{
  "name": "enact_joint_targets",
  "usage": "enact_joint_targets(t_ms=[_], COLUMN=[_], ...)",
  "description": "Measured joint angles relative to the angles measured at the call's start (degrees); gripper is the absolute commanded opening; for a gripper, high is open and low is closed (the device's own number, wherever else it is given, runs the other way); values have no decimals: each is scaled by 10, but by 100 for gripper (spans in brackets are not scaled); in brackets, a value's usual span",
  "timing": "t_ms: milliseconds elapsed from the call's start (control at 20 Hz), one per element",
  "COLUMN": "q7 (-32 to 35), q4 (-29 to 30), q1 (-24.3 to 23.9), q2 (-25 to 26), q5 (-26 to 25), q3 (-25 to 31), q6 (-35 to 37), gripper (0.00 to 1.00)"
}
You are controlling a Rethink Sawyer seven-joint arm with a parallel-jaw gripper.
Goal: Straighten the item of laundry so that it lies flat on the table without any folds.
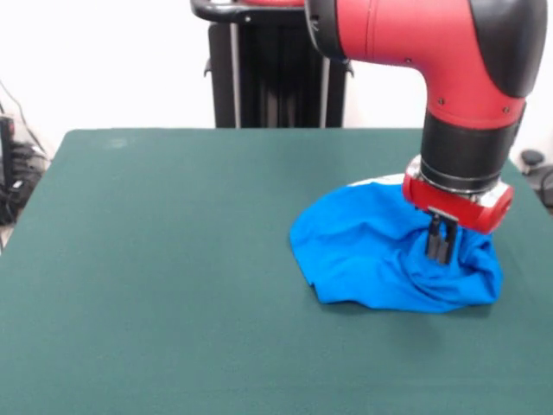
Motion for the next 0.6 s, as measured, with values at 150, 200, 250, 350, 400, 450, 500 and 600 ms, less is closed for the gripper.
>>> enact_joint_targets(t_ms=[150,200,250,350,400,450,500,600], q7=[0,0,0,0,0,0,0,0], q4=[-2,-4,-5,-10,-12,-13,-18,-19], q1=[-1,0,0,0,0,0,3,4], q2=[-1,0,1,6,7,8,12,14], q5=[1,1,1,1,1,1,1,1], q3=[2,2,2,2,2,2,2,2], q6=[15,21,23,27,27,27,27,27], gripper=[0,0,0,0,0,0,100,100])
